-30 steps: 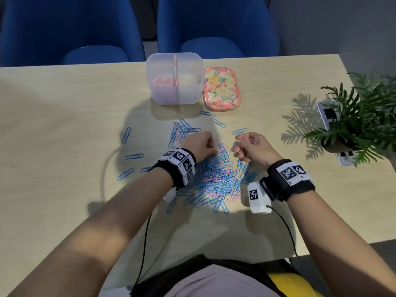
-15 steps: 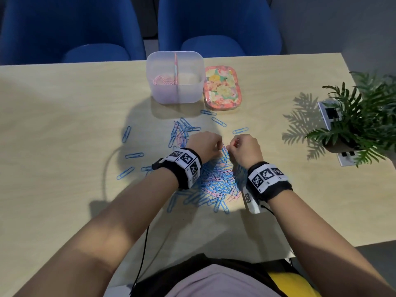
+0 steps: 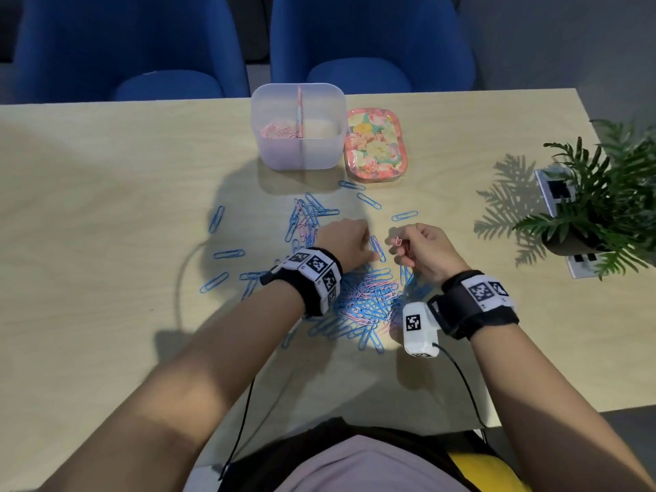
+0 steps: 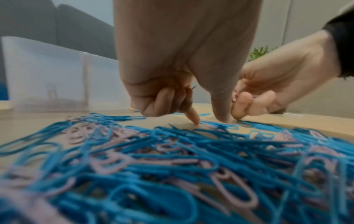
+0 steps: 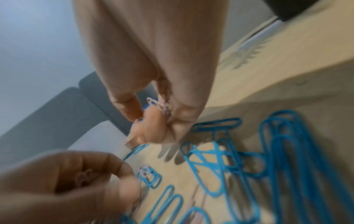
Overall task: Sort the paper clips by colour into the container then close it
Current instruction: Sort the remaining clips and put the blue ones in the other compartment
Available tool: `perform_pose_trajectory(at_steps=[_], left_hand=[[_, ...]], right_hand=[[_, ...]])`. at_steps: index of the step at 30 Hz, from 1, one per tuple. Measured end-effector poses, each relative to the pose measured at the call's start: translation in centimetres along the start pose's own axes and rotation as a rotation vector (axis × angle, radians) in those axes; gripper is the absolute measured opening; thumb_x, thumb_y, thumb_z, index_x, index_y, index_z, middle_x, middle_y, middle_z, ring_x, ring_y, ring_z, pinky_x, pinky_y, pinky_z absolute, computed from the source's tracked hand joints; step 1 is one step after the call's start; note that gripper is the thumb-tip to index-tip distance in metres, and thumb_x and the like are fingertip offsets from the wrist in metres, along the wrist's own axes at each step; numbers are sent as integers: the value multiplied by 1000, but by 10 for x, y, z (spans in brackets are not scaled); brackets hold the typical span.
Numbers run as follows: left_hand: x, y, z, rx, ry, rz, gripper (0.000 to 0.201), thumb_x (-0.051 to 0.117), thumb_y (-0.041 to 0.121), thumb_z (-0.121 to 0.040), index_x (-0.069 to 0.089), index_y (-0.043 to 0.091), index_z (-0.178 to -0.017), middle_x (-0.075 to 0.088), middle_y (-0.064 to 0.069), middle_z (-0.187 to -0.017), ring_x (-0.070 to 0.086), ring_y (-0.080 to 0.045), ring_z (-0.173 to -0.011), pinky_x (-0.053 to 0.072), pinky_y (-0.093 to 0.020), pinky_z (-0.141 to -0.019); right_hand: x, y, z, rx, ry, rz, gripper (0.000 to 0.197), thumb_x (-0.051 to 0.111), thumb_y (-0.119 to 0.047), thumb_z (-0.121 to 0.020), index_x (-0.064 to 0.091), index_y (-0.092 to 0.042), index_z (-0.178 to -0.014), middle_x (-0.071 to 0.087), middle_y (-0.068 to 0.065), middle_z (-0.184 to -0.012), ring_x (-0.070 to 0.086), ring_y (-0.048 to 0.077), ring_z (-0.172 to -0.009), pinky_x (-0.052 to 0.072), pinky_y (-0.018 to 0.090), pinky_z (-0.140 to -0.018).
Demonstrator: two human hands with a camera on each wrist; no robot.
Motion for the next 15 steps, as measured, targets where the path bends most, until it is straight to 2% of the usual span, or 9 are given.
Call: perform_pose_trajectory(at_steps=[4, 7, 9, 10, 11, 12, 13, 15], left_hand=[[8, 0, -4, -36, -45, 22, 34, 72, 34, -76, 58, 15, -100, 65, -6, -104, 61, -29, -98, 45, -34, -79], [7, -4, -5, -59, -78, 49, 28, 73, 26, -76, 62, 14, -99, 66, -7, -107, 61, -29, -100, 47, -34, -84], [10, -10, -4, -87, -116, 71, 26, 73, 24, -76, 64, 12, -97, 68, -8, -106, 62, -29, -101, 48, -35, -85], [13, -13, -5, -102, -134, 80, 25, 72, 24, -77, 64, 10, -96, 68, -10, -106, 62, -30, -100, 49, -35, -84], [14, -15, -4, -114, -148, 79, 26, 69, 26, -78, 65, 8, -97, 68, -12, -106, 63, -30, -99, 49, -34, -82], [14, -17, -4, -123, -153, 68, 27, 64, 27, -82, 64, 5, -99, 68, -15, -106, 63, -32, -99, 48, -33, -79], [14, -19, -3, -130, -156, 56, 29, 58, 27, -86, 63, 2, -100, 67, -18, -106, 62, -33, -99, 46, -33, -76], [11, -23, -2, -137, -166, 46, 32, 48, 26, -91, 60, -1, -102, 64, -20, -109, 61, -34, -100, 44, -33, -75]], right_hand=[[0, -16, 6, -62, -60, -163, 25, 37, 10, -88, 53, -6, -79, 57, 3, -51, 48, 12, -38, 34, 18, -37], [0, -13, 2, -45, -29, -174, 23, 38, 3, -85, 57, -9, -86, 47, 5, -57, 42, 13, -36, 31, 16, -37], [-1, -12, -2, -74, 46, 21, 12, 51, -10, -85, 57, -11, -74, 44, 9, -55, 36, 12, -37, 28, 17, -38], [0, -13, -4, -116, 73, 185, 17, 60, -19, -82, 55, -14, -66, 49, 13, -56, 39, 13, -41, 33, 20, -41], [3, -14, -6, -159, 84, 375, 26, 66, -27, -77, 52, -17, -58, 56, 14, -59, 45, 16, -48, 40, 25, -49], [7, -15, -6, -182, 88, 544, 30, 70, -31, -75, 51, -18, -54, 59, 10, -60, 51, 18, -56, 44, 29, -59], [11, -15, -5, -193, 92, 668, 32, 71, -32, -74, 52, -18, -53, 59, 4, -59, 55, 19, -62, 45, 31, -65], [17, -16, -6, -226, 100, 780, 27, 71, -29, -76, 56, -17, -58, 59, 1, -60, 57, 20, -68, 44, 29, -68]])
Point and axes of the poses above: each hand's wrist, its own z-axis away from the middle knuckle, its own x-axis out of the palm, y = z × x, the point moved 10 cm from there along -z, towards the middle knuckle
